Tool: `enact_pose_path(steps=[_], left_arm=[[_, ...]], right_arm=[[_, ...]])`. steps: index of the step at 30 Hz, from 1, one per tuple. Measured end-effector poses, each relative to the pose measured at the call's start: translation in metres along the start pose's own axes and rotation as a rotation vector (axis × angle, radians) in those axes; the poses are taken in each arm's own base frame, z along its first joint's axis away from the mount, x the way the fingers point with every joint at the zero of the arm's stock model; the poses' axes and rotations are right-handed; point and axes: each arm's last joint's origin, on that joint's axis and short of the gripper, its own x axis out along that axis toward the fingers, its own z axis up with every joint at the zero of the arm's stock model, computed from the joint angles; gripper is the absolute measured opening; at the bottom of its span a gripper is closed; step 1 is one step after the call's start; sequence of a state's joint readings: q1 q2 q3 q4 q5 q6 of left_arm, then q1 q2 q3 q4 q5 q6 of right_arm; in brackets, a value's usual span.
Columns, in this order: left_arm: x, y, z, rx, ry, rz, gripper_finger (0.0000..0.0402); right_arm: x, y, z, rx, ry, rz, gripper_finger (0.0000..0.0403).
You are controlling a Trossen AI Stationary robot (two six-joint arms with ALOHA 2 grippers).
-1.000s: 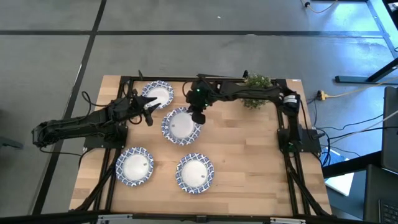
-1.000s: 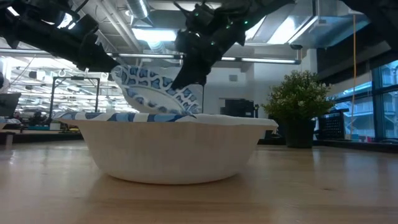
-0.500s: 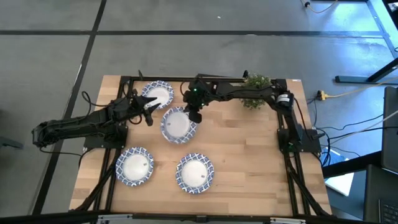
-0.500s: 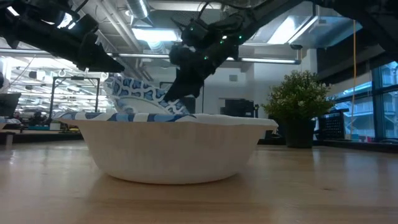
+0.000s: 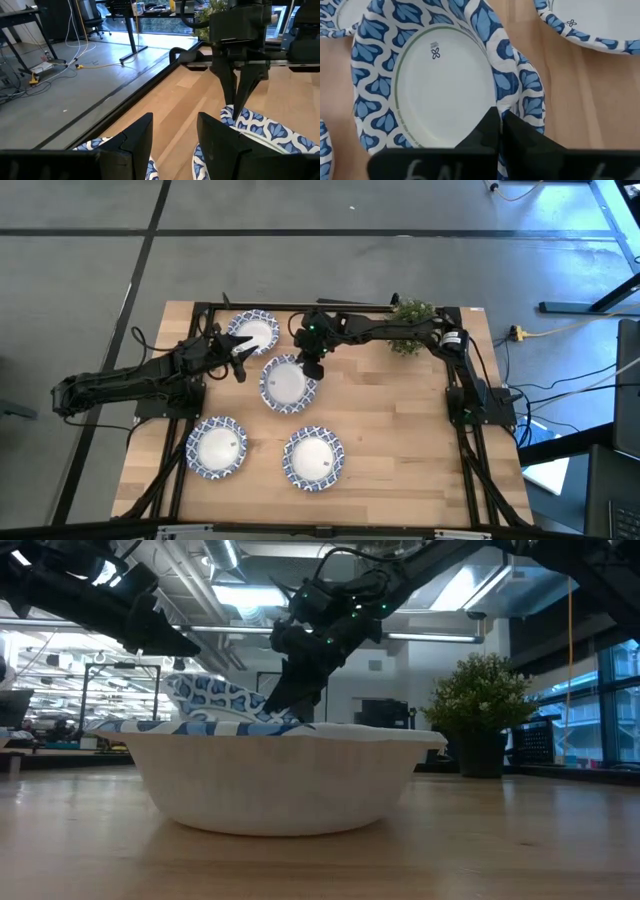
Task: Nest bowls inside each other
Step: Stack the white patterned bowl on the other white patterned bowls
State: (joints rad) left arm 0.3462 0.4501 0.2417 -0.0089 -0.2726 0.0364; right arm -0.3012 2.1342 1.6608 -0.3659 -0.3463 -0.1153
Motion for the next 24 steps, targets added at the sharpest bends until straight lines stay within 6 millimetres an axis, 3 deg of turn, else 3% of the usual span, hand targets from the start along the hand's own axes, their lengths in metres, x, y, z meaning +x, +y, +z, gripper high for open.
enact_pose_path(steps=[24], left_arm=[[0.0000,0.0000,0.0000,0.000,0.000,0.000,0.0149]], right_arm=[[0.0000,0.0007,-0.0006,-0.017,0.002,0.022,0.0078]])
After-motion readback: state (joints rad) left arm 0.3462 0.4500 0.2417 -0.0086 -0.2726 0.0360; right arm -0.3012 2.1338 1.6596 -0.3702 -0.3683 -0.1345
